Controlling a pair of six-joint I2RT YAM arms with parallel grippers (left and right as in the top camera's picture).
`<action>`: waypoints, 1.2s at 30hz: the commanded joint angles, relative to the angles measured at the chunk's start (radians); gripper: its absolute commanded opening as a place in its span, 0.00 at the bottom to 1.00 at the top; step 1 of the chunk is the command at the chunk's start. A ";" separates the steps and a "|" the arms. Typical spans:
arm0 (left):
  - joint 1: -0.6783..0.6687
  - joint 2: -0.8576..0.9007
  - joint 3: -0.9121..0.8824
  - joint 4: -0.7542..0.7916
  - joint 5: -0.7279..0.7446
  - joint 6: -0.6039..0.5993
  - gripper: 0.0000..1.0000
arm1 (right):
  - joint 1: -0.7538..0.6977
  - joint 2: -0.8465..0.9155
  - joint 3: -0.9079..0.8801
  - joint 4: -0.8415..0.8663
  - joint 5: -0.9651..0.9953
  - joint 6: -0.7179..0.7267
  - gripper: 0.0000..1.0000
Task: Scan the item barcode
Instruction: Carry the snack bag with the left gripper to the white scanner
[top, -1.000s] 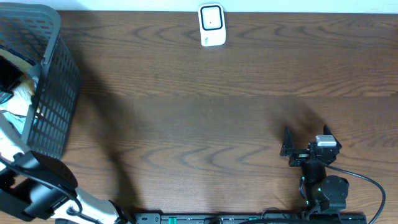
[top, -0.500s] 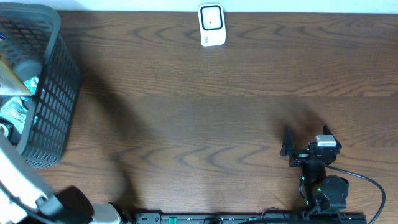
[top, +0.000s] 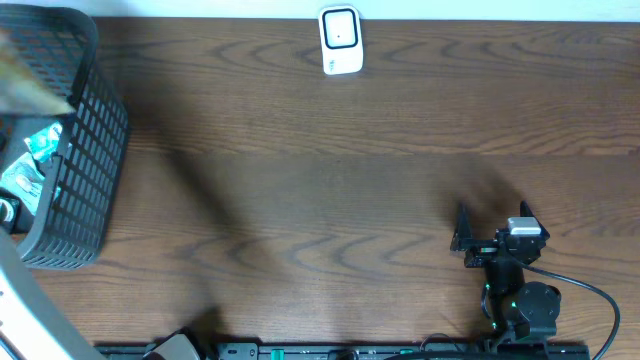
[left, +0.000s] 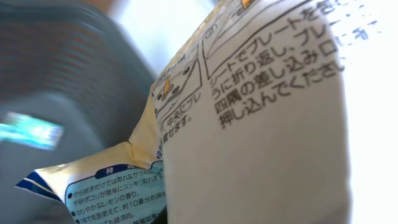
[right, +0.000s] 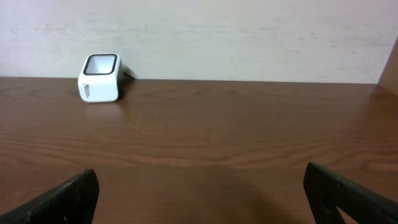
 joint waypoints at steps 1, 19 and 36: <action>-0.112 0.002 0.019 0.011 0.145 -0.025 0.07 | 0.004 -0.005 -0.002 -0.004 0.005 -0.008 0.99; -0.858 0.107 -0.027 -0.149 -0.282 -0.193 0.07 | 0.004 -0.005 -0.002 -0.004 0.005 -0.008 0.99; -1.130 0.530 -0.030 -0.177 -0.283 -0.346 0.08 | 0.004 -0.005 -0.002 -0.004 0.005 -0.008 0.99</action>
